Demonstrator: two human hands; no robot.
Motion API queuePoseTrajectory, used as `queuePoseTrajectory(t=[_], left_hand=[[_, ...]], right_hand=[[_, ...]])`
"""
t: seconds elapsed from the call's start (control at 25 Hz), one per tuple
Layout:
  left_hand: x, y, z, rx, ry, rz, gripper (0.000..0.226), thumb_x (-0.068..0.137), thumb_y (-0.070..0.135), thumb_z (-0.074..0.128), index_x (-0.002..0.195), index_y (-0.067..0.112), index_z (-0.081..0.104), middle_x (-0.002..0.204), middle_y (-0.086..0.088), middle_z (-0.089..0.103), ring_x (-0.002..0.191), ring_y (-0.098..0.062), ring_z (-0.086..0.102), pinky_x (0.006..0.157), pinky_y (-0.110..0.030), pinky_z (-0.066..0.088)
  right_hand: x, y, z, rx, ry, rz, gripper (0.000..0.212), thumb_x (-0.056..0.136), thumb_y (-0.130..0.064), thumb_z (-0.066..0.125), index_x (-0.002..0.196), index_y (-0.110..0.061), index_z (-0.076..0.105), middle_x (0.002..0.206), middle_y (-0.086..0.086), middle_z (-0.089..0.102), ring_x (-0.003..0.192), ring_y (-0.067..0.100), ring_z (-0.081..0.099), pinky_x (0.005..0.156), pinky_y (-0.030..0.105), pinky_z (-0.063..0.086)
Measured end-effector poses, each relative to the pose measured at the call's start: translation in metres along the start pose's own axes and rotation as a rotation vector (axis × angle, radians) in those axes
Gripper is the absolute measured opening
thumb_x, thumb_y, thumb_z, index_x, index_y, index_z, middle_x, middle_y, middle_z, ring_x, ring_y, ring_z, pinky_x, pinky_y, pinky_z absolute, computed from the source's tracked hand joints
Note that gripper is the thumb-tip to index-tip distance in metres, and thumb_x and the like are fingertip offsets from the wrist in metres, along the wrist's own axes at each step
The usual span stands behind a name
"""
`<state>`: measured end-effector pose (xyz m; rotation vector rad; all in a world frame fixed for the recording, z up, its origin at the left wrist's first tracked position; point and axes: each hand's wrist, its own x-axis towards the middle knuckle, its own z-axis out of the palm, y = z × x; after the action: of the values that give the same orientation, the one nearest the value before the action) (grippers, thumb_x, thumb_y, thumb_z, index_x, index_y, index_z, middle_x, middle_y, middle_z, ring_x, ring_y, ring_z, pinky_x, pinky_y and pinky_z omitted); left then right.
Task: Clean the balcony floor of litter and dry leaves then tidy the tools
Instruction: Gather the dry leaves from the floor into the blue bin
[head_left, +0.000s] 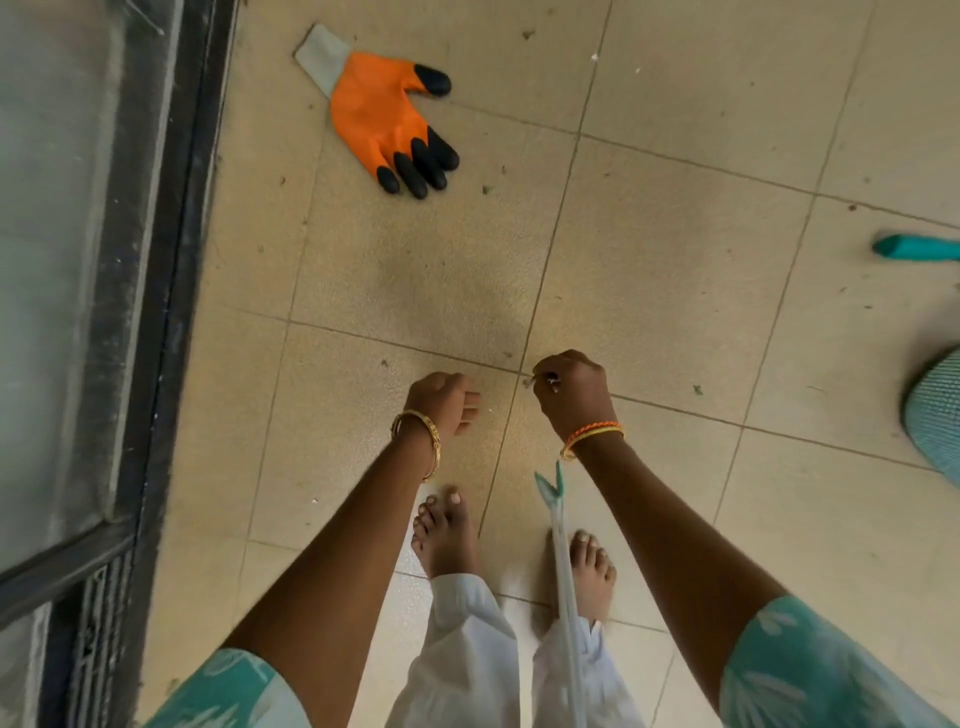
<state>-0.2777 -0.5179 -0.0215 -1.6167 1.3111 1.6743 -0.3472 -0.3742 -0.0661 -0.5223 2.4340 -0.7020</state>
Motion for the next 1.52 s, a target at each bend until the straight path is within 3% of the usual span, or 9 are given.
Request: queuePoseTrajectory(t=[0.2,0.28,0.48,0.64,0.8,0.92,1.12,1.24,1.52], left_hand=[[-0.074,0.027,0.015,-0.072,-0.116,-0.102,0.034,0.102,0.033,0.036,0.093,0.009,0.059,0.09,-0.01,0.063,0.089,-0.024,0.059,0.073,-0.032,0.05],[-0.11,0.047,0.018,-0.172,-0.115,-0.133,0.037,0.101,0.035,0.038,0.087,0.008,0.06,0.088,-0.011,0.063,0.089,-0.025,0.059,0.076,-0.034,0.049],[-0.19,0.094,0.002,-0.298,-0.162,-0.113,0.035,0.099,0.029,0.042,0.098,0.002,0.063,0.083,-0.01,0.064,0.08,-0.02,0.06,0.067,-0.029,0.047],[-0.229,0.11,-0.016,-0.277,-0.138,-0.098,0.025,0.099,0.023,0.045,0.086,0.005,0.058,0.078,-0.011,0.06,0.074,-0.019,0.058,0.062,-0.027,0.047],[-0.234,0.103,-0.031,-0.162,-0.058,-0.127,0.036,0.099,0.025,0.046,0.066,0.011,0.048,0.052,-0.003,0.051,0.049,-0.014,0.046,0.043,-0.021,0.039],[-0.228,0.098,-0.045,-0.097,0.007,-0.13,0.04,0.097,0.028,0.048,0.06,0.015,0.038,0.035,0.006,0.035,0.03,-0.009,0.03,0.042,-0.017,0.023],[-0.222,0.1,-0.059,-0.057,0.048,-0.152,0.041,0.093,0.025,0.052,0.056,0.017,0.036,0.033,0.007,0.031,0.026,-0.008,0.024,0.037,-0.012,0.019],[-0.232,0.121,-0.06,-0.065,0.024,-0.157,0.037,0.093,0.02,0.049,0.058,0.016,0.039,0.042,0.004,0.038,0.03,-0.009,0.027,0.038,-0.013,0.02],[-0.268,0.256,-0.039,-0.059,0.03,-0.087,0.038,0.093,0.021,0.049,0.058,0.016,0.036,0.049,0.002,0.038,0.033,-0.01,0.027,0.037,-0.015,0.02]], right_hand=[[-0.063,-0.086,-0.06,0.195,0.048,-0.1,0.016,0.073,0.01,0.066,0.084,0.0,0.071,0.082,0.015,0.065,0.068,0.025,0.064,0.065,0.032,0.056],[-0.077,-0.12,-0.089,0.181,0.037,-0.127,0.02,0.071,0.01,0.067,0.087,0.0,0.071,0.084,0.016,0.066,0.069,0.027,0.065,0.066,0.027,0.054],[-0.102,-0.187,-0.157,0.102,0.03,-0.102,0.033,0.081,0.002,0.06,0.114,-0.002,0.061,0.106,0.016,0.066,0.094,0.03,0.063,0.08,0.034,0.054],[-0.128,-0.229,-0.187,0.092,0.052,-0.043,0.035,0.077,0.006,0.06,0.111,-0.004,0.056,0.102,0.016,0.063,0.081,0.03,0.065,0.067,0.036,0.057],[-0.138,-0.215,-0.191,0.1,0.162,-0.001,0.021,0.068,0.011,0.067,0.084,-0.002,0.064,0.085,0.016,0.063,0.074,0.031,0.063,0.057,0.032,0.052],[-0.137,-0.186,-0.189,0.155,0.182,0.149,0.017,0.076,0.007,0.065,0.089,-0.003,0.068,0.09,0.015,0.064,0.074,0.028,0.063,0.063,0.034,0.054],[-0.117,-0.171,-0.192,0.152,0.219,0.178,0.012,0.079,-0.001,0.063,0.09,-0.006,0.068,0.085,0.011,0.068,0.078,0.024,0.062,0.068,0.037,0.054],[-0.094,-0.178,-0.216,0.247,0.251,0.246,0.015,0.081,0.0,0.06,0.093,-0.004,0.068,0.089,0.012,0.067,0.075,0.021,0.062,0.069,0.027,0.051],[-0.005,-0.22,-0.323,0.308,0.302,0.246,0.016,0.083,0.0,0.058,0.093,-0.005,0.069,0.088,0.009,0.068,0.076,0.022,0.062,0.069,0.021,0.044]])
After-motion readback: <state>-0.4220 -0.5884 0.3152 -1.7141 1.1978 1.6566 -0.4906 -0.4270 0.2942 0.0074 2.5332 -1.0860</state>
